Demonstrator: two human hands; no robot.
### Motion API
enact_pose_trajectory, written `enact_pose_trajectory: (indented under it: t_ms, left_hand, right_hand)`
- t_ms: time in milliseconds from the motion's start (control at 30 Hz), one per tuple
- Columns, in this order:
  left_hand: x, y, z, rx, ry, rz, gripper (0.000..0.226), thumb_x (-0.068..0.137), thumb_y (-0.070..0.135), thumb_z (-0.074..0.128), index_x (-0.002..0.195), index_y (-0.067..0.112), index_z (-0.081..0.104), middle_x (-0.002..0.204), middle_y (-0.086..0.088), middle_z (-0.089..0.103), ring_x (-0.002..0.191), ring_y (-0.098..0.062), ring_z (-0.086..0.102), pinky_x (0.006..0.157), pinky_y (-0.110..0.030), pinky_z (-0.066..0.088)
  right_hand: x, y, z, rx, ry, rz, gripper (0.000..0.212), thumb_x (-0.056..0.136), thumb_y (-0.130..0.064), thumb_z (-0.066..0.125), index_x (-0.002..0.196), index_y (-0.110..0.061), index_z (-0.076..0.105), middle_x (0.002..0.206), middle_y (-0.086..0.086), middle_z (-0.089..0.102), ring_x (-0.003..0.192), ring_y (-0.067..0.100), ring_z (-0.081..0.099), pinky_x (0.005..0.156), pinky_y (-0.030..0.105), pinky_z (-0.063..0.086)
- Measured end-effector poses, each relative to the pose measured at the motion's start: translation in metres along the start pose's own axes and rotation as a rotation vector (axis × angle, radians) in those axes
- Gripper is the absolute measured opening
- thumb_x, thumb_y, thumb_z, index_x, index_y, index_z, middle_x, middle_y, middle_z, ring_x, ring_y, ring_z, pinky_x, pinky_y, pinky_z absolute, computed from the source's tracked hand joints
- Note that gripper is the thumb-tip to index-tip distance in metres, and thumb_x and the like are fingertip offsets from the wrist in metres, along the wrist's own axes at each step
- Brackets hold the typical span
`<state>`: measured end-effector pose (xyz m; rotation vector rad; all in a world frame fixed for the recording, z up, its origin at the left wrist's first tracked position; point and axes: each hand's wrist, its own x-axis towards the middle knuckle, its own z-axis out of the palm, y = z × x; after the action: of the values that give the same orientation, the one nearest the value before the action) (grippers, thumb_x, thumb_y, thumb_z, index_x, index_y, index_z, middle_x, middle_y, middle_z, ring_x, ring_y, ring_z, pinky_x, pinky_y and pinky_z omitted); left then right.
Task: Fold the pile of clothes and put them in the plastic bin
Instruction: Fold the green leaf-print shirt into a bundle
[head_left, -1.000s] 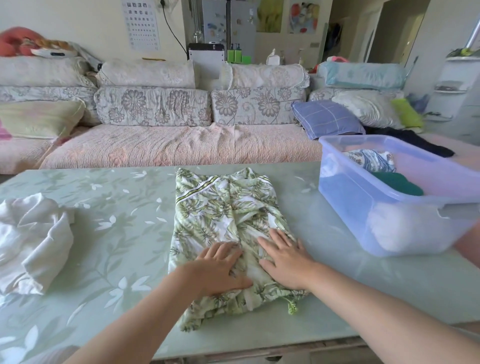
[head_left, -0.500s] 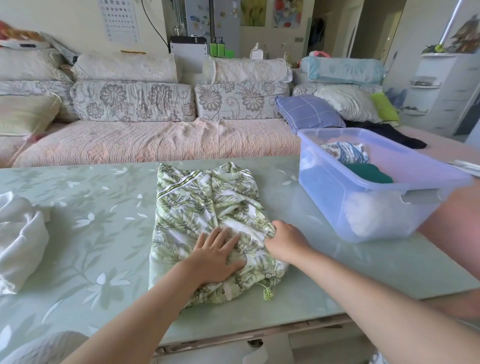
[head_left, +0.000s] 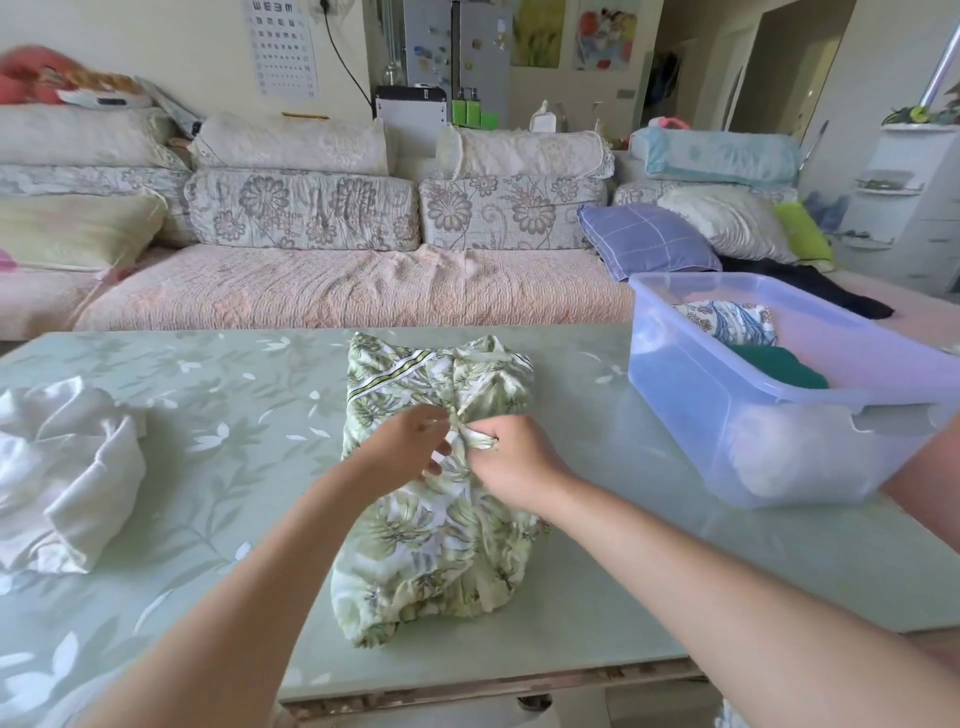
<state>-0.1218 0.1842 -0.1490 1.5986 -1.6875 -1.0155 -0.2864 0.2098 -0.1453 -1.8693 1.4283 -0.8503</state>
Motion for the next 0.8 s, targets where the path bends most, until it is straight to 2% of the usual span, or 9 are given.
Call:
enact_pose_trajectory:
  t_ms: [100,200,300,367,467,533,600,700,800]
  left_hand:
    - [0.001,-0.012,-0.015,-0.208,0.028,-0.139,0.033,0.098,0.044,0.051,0.117,0.019,0.061,0.1,-0.01,0.067,0.077,-0.024,0.07,0.072,-0.041,0.06]
    - [0.001,-0.027,-0.02,-0.059,0.044,-0.205,0.039,0.094,0.05,0.054,0.111,0.016,0.063,0.099,-0.011,0.067,0.084,-0.023,0.063,0.081,-0.034,0.053]
    - [-0.004,-0.034,-0.021,0.152,0.017,-0.241,0.04,0.094,0.037,0.061,0.126,0.014,0.055,0.109,-0.012,0.064,0.075,-0.018,0.056,0.063,-0.027,0.048]
    - [-0.008,-0.036,-0.022,0.322,-0.014,-0.221,0.051,0.09,0.031,0.067,0.136,0.018,0.048,0.114,-0.011,0.062,0.072,-0.016,0.055,0.055,-0.024,0.045]
    - [-0.008,-0.039,-0.03,0.457,-0.002,-0.224,0.046,0.094,0.012,0.052,0.139,0.012,0.044,0.121,-0.012,0.06,0.082,-0.023,0.064,0.06,-0.029,0.051]
    - [-0.01,-0.04,-0.039,0.508,-0.098,-0.294,0.035,0.094,0.006,0.045,0.129,0.002,0.049,0.107,-0.014,0.067,0.073,-0.022,0.071,0.054,-0.029,0.054]
    - [-0.013,-0.038,-0.049,0.691,-0.231,-0.344,0.033,0.089,0.01,0.045,0.119,0.002,0.055,0.088,-0.011,0.075,0.059,-0.015,0.067,0.046,-0.019,0.045]
    - [-0.009,-0.035,-0.057,0.832,-0.16,-0.267,0.047,0.086,0.023,0.056,0.131,0.014,0.045,0.115,-0.011,0.066,0.09,-0.021,0.063,0.069,-0.025,0.05]
    - [0.008,-0.023,-0.054,0.667,0.186,0.08,0.05,0.091,0.022,0.057,0.138,0.021,0.044,0.13,-0.005,0.052,0.109,-0.02,0.054,0.084,-0.031,0.047]
  right_hand:
    - [-0.002,-0.014,0.027,0.022,-0.29,-0.088,0.022,0.091,-0.02,0.067,0.11,-0.028,0.076,0.09,-0.015,0.07,0.066,-0.01,0.056,0.064,0.011,0.043]
    - [0.004,-0.017,0.038,0.048,-0.453,-0.079,0.023,0.091,-0.015,0.067,0.112,-0.019,0.077,0.103,-0.011,0.076,0.091,-0.007,0.064,0.089,0.015,0.05]
    - [0.017,-0.014,0.034,0.096,-0.236,-0.047,0.026,0.09,-0.008,0.056,0.093,-0.015,0.08,0.079,-0.019,0.074,0.08,-0.005,0.065,0.083,0.024,0.053]
    - [0.027,-0.005,0.029,-0.046,-0.05,-0.035,0.032,0.087,-0.006,0.05,0.09,-0.023,0.077,0.09,-0.014,0.073,0.078,0.005,0.064,0.082,0.03,0.054]
    - [0.033,0.015,0.029,-0.402,-0.039,-0.065,0.039,0.088,-0.01,0.053,0.116,-0.032,0.066,0.137,-0.003,0.053,0.113,0.017,0.056,0.099,0.034,0.045]
    - [0.034,0.02,0.032,-0.471,-0.174,-0.06,0.06,0.087,-0.008,0.054,0.14,-0.035,0.049,0.158,-0.001,0.029,0.144,0.024,0.032,0.117,0.042,0.031]
    - [0.035,0.02,0.038,-0.449,-0.303,-0.051,0.072,0.086,-0.003,0.049,0.148,-0.038,0.04,0.165,-0.004,0.017,0.15,0.024,0.02,0.123,0.043,0.021]
    - [0.044,0.019,0.042,-0.406,-0.352,-0.077,0.063,0.086,-0.001,0.046,0.138,-0.034,0.057,0.155,-0.006,0.041,0.14,0.018,0.04,0.117,0.034,0.032]
    - [0.06,0.016,0.031,-0.289,-0.059,-0.098,0.043,0.084,0.001,0.047,0.1,-0.029,0.074,0.106,-0.006,0.071,0.079,0.009,0.063,0.076,0.032,0.053]
